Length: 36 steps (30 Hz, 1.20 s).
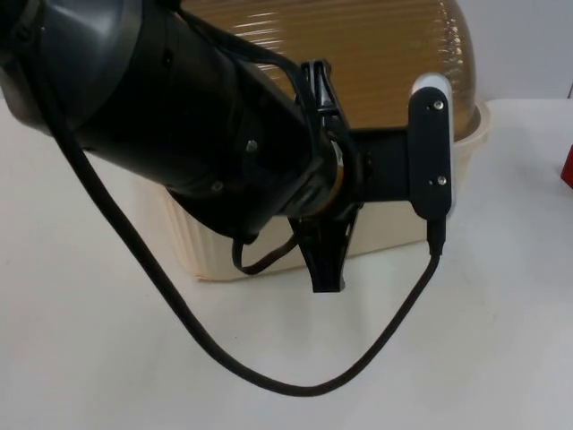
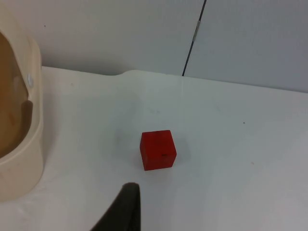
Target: Open the box lid with the left hand, place the block into the box with the right hand, then close the box lid with the left hand.
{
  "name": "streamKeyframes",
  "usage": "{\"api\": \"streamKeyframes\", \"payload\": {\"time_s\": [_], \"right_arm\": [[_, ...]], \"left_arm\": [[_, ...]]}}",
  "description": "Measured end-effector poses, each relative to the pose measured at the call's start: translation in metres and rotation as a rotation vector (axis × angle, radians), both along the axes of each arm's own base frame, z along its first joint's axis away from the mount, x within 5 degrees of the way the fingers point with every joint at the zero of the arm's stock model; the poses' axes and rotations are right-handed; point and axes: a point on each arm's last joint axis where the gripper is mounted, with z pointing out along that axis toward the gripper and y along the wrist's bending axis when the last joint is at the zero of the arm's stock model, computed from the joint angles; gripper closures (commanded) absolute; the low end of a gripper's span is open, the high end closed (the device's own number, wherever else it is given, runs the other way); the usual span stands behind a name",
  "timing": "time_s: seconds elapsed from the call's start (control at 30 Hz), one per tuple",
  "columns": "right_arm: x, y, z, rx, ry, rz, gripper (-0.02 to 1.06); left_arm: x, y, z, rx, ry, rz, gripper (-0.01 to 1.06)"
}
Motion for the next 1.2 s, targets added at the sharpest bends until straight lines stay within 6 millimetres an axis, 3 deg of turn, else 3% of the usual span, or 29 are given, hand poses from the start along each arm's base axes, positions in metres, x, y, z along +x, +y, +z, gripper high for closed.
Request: {"api": "streamKeyframes", "payload": {"time_s": [0.53, 0.87, 1.2], "right_arm": [[0.000, -0.001, 0.000, -0.012, -0.002, -0.001, 0.00], [0.000, -0.001, 0.000, -0.027, -0.003, -0.002, 0.00], [0.000, -0.001, 0.001, -0.027, -0.005, -0.002, 0.00]], "left_arm": [[-0.005, -0.003, -0.002, 0.000, 0.040, -0.020, 1.05], [-0.006, -0.001, 0.018, -0.035, 0.003, -0.025, 1.05], [-0.002, 0.000, 0.015, -0.009, -0.014, -0.045, 1.05]]}}
